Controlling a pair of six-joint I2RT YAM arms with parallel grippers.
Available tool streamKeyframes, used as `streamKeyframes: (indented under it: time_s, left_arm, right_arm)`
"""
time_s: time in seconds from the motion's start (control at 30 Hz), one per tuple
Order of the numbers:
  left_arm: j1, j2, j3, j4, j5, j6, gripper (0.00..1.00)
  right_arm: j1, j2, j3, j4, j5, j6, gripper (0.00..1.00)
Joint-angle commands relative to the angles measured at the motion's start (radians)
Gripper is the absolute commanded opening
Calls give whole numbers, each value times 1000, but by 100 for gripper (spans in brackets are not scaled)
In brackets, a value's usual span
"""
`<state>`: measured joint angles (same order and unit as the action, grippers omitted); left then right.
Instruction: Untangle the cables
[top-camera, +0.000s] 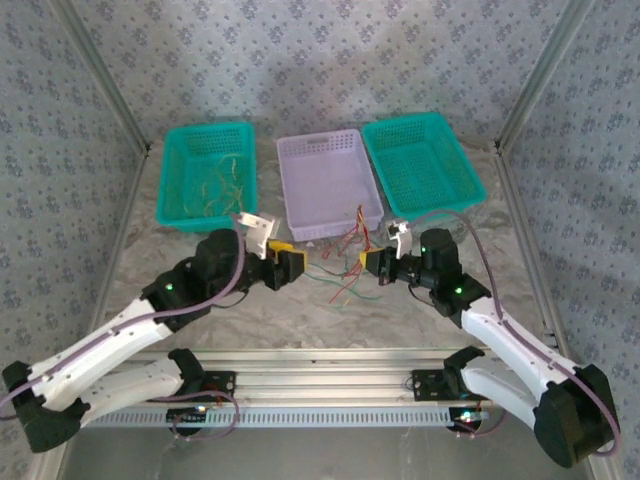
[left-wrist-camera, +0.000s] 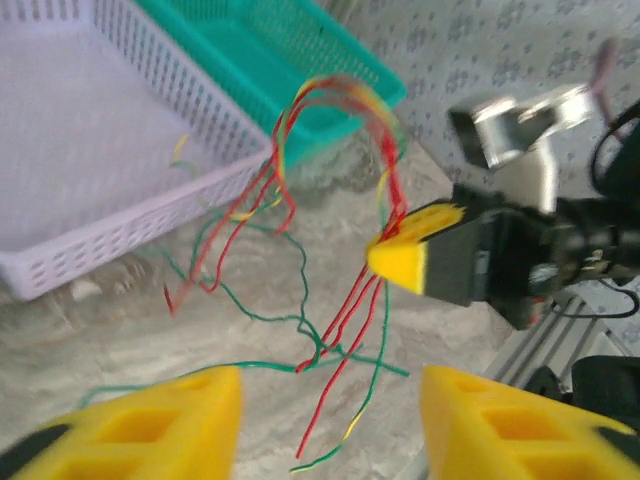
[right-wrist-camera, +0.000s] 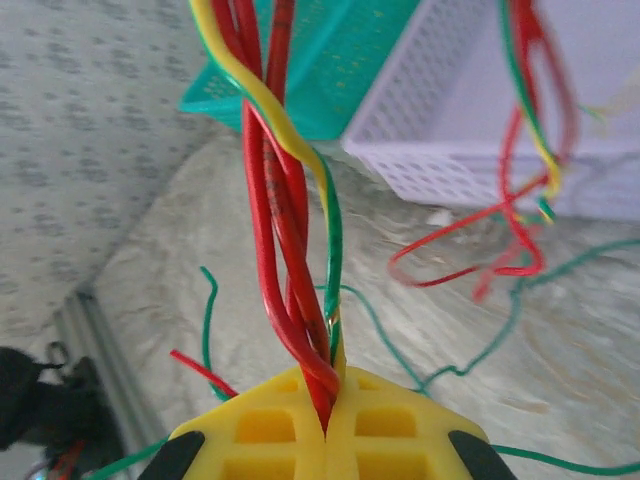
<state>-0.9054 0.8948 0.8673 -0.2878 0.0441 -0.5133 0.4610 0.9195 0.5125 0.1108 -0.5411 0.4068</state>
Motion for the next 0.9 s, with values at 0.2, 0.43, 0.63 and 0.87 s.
streamKeyframes:
  time_s: [0.2,0.43,0.63,0.87]
  left_arm:
    - [-3,75,-9,165,157,-73,63]
    - [-4,83,-53,151,172,-89,63]
    - [-5,70,-91,152,155,-108,63]
    - [-4,63,-102,144,133,-96,63]
  right_arm:
    - [42,-69,8,179,-217,54,0]
    - [60,-15,42,50,-87,-28,0]
    - [55,104,40,56,9,-7,0]
    - [46,240,89,68,168,-25,0]
